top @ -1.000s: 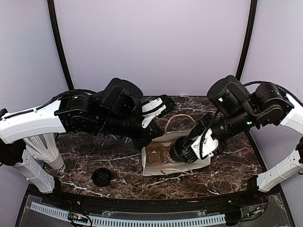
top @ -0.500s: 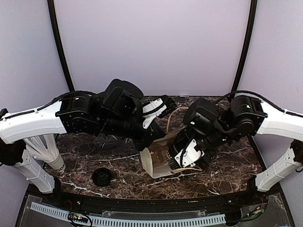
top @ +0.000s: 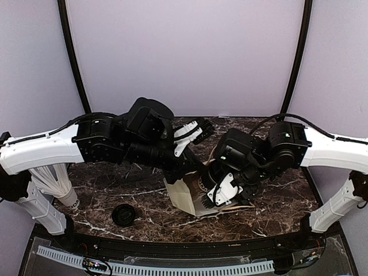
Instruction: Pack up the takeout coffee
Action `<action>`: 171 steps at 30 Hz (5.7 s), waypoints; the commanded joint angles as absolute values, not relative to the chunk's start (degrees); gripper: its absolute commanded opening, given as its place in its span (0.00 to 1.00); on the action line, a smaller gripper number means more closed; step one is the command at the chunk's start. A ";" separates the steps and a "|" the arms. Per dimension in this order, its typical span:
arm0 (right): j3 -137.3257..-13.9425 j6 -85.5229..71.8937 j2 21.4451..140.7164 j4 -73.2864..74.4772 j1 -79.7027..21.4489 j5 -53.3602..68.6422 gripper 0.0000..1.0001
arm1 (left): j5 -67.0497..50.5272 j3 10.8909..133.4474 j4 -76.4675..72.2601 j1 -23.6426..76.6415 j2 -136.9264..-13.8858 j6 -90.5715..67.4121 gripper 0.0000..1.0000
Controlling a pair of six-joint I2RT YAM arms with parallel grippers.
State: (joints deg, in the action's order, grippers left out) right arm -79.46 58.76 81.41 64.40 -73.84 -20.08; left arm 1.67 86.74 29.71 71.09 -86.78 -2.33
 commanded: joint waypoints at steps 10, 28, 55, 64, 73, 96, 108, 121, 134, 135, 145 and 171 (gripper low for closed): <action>-78.21 61.06 83.13 60.01 -69.63 -20.39 0.90 | -13.22 82.52 23.68 61.84 -85.55 -6.05 0.00; -78.00 58.35 88.46 51.24 -63.13 -19.21 0.92 | -21.64 81.47 20.86 57.71 -86.66 -8.29 0.00; -74.14 57.28 96.67 31.22 -54.81 -21.82 0.91 | -32.25 77.54 16.39 51.42 -87.65 -11.47 0.00; -71.74 59.06 98.22 23.66 -54.41 -21.09 0.74 | -33.02 77.18 16.16 51.37 -87.79 -11.98 0.00; -77.03 55.63 97.62 28.54 -54.18 -18.49 0.46 | -31.69 76.37 15.85 51.13 -87.28 -12.03 0.00; -80.24 62.79 96.12 33.57 -55.44 -17.35 0.53 | -35.88 77.79 20.19 48.78 -87.45 -9.63 0.00; -82.25 69.41 94.17 39.72 -60.39 -20.42 0.52 | -37.85 81.38 26.06 47.95 -88.07 -7.70 0.00; -86.74 66.76 93.19 46.50 -65.45 -20.69 0.53 | -37.52 83.48 36.77 47.77 -85.41 -0.66 0.00; -90.38 65.43 95.47 53.42 -70.69 -20.10 0.61 | -40.98 84.66 44.44 47.63 -83.88 7.21 0.00; -91.01 64.96 95.45 54.32 -70.96 -19.77 0.61 | -40.44 84.25 44.51 47.57 -83.73 7.47 0.00; -97.46 55.48 87.70 64.38 -70.84 -8.73 0.62 | -41.03 83.00 42.59 46.67 -83.53 10.65 0.00; -93.71 55.46 82.55 73.59 -70.91 5.75 0.65 | -44.49 79.89 30.26 46.80 -84.50 1.93 0.00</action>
